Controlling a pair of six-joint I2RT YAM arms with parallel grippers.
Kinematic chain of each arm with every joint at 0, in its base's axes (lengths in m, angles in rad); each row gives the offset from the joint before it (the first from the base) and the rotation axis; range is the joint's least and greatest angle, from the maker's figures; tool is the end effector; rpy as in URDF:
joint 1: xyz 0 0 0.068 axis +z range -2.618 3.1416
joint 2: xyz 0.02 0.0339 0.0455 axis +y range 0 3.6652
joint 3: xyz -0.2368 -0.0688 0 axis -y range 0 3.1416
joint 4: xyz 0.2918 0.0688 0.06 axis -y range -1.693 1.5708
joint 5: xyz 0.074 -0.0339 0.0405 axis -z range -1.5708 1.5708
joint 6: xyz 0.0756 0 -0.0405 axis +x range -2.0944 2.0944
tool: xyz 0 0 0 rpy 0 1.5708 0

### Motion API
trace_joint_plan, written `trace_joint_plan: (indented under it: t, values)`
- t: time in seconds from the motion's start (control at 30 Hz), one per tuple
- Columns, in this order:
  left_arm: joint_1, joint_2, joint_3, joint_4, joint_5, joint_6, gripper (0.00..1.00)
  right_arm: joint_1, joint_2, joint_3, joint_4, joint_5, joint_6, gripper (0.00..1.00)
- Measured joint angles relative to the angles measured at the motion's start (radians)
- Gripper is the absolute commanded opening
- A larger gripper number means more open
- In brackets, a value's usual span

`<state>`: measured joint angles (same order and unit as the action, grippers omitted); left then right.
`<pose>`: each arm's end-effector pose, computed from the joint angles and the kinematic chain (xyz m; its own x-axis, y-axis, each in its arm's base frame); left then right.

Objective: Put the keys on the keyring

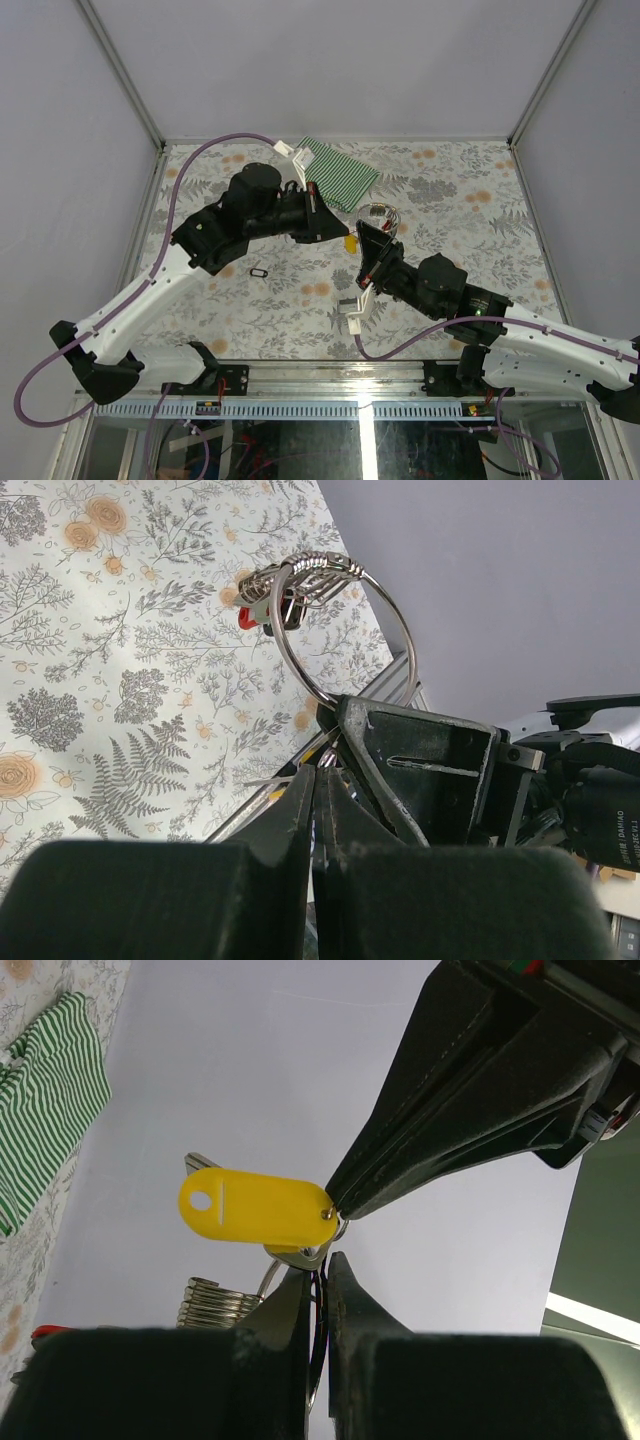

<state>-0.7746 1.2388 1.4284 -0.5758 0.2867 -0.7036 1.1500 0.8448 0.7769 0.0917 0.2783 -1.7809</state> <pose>0.2379 -0.2627 0.3961 -0.7604 -0.1241 -0.6374 0.4802 0.5535 -0.6805 0.1434 0.2696 0.3341 0.7466 -0.6338 0.2021 0.1692 -0.1130 -0.9791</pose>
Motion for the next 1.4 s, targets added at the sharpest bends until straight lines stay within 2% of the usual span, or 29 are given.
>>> trace_joint_plan:
  t: [0.83,1.4]
  values:
    - [-0.010,0.020,0.035,-0.066,-0.059,-0.011,0.00,0.000,0.000,-0.002,-0.006,-0.002,0.000,0.00]
    - [-0.010,0.070,0.039,-0.107,-0.062,0.002,0.00,-0.003,0.002,-0.009,-0.096,0.003,-0.018,0.00]
